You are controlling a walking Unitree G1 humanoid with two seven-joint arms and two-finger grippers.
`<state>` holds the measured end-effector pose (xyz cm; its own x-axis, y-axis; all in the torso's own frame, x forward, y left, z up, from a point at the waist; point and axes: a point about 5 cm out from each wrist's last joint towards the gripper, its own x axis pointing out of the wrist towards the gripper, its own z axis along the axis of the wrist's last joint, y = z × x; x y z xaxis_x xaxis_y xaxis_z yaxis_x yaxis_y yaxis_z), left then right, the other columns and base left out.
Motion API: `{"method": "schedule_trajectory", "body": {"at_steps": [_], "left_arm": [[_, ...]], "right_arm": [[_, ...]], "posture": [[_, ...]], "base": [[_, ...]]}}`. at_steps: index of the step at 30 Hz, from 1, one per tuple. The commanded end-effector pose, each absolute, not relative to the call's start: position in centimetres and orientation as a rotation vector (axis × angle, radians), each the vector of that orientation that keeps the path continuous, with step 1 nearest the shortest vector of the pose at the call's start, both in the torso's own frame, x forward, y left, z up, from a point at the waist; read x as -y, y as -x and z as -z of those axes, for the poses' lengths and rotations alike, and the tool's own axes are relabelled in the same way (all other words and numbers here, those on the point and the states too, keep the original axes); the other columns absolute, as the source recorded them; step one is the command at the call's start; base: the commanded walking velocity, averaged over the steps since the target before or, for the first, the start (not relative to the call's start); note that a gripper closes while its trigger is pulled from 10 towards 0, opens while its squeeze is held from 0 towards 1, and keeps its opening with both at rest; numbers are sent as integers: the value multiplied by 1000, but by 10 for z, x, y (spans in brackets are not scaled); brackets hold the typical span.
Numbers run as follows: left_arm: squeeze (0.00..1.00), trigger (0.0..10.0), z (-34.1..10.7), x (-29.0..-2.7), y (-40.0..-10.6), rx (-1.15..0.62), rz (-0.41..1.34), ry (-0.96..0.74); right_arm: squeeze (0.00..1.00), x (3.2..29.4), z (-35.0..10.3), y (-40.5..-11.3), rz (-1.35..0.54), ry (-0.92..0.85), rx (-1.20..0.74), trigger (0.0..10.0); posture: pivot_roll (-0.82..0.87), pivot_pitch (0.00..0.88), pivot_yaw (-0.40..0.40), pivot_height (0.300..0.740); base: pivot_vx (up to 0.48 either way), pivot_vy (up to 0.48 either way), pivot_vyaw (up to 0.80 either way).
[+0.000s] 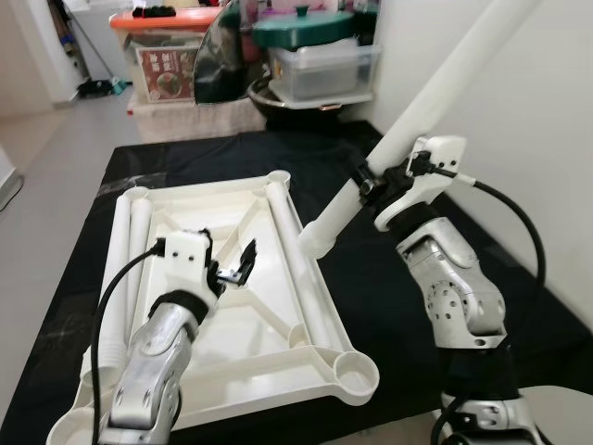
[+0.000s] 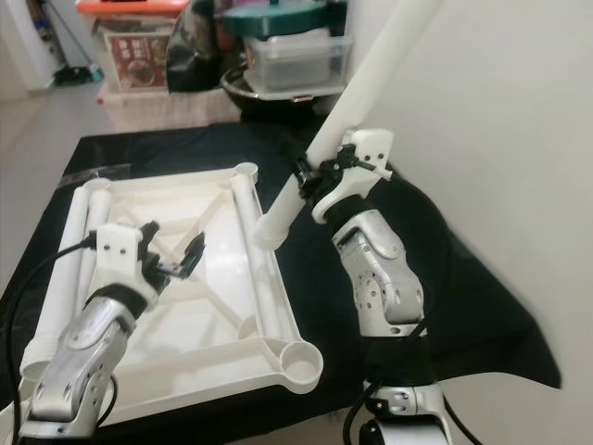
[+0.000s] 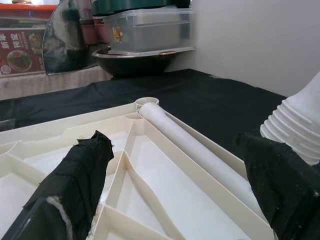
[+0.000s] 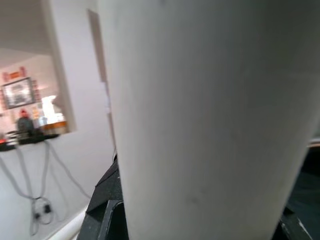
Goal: Building children table
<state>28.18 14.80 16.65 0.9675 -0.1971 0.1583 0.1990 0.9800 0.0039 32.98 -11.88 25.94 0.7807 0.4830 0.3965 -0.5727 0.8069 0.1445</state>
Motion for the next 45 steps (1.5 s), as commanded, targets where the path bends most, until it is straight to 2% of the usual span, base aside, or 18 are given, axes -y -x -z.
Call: {"method": "schedule_trajectory", "body": {"at_steps": [1, 10, 20, 32, 35, 38, 45], "left_arm": [[0, 10000, -164, -147, -280, 155, 207, -5], [0, 10000, -167, -147, -280, 167, 197, 6], [0, 10000, -167, -147, -282, 160, 192, -2], [0, 10000, -162, -154, -285, 128, 153, -12], [0, 10000, -162, -154, -285, 126, 148, -12], [0, 10000, -161, -153, -285, 123, 148, -10], [0, 10000, -160, -155, -285, 120, 143, -7]], "right_arm": [[0, 116, -266, -329, -603, -267, 373, 10000], [0, 99, -264, -325, -631, -305, 365, 10000], [0, 102, -263, -324, -625, -307, 354, 10000], [0, 128, -271, -334, -592, -205, 367, 10000], [0, 142, -275, -338, -595, -147, 367, 10000], [0, 166, -282, -336, -716, -51, 320, 10000], [0, 194, -276, -324, -934, 141, 172, 10000]], "posture": [[12, 0, -31, 740], [12, 0, -30, 740], [4, 0, -24, 740], [9, 0, -21, 740], [7, 0, -20, 740], [4, 0, -23, 740], [0, 0, -30, 740]], "base": [[0, 0, 0], [-243, 0, 0], [0, 0, 0], [0, 0, 0], [0, 0, 0], [0, 0, 0], [0, 0, 0]]}}
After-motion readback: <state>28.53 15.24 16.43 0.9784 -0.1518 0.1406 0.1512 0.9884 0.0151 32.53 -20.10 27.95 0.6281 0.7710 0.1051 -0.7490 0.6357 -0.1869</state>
